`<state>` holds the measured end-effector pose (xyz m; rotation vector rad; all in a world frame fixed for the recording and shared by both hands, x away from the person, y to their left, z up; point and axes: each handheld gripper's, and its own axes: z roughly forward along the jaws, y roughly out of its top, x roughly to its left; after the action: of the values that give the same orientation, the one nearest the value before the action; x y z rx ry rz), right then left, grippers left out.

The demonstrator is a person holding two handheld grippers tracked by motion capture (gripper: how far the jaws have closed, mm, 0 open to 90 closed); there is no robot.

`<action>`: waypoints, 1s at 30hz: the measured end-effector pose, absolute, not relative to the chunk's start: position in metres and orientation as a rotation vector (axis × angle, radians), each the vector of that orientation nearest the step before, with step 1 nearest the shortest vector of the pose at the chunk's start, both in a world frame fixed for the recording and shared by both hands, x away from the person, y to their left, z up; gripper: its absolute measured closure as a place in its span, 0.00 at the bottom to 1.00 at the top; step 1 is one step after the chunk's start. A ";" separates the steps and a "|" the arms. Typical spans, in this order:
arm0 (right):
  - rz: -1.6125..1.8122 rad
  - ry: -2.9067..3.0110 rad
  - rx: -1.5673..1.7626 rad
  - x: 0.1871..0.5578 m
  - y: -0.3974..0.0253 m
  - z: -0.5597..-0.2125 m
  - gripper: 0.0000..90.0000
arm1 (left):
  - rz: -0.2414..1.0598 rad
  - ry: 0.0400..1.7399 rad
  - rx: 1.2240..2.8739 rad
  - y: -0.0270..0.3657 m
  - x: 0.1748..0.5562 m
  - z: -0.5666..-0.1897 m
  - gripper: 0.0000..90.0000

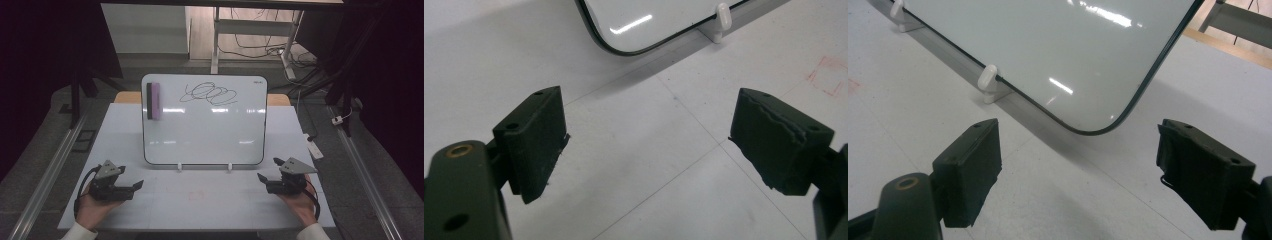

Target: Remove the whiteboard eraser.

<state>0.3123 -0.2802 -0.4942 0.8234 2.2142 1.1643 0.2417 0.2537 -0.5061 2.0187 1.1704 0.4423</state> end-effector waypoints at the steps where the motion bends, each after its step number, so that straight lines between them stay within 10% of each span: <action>1: 1.163 2.213 0.825 0.312 -0.280 -0.494 0.20 | 0.442 1.171 2.020 0.254 0.242 -0.506 0.17; 30: 1.165 2.199 0.811 0.310 -0.275 -0.492 0.22 | 0.441 1.150 2.019 0.245 0.249 -0.492 0.18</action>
<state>0.3098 -0.2752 -0.4921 0.8109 2.1989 1.1649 0.2488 0.2452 -0.4916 2.0189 1.1504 0.4406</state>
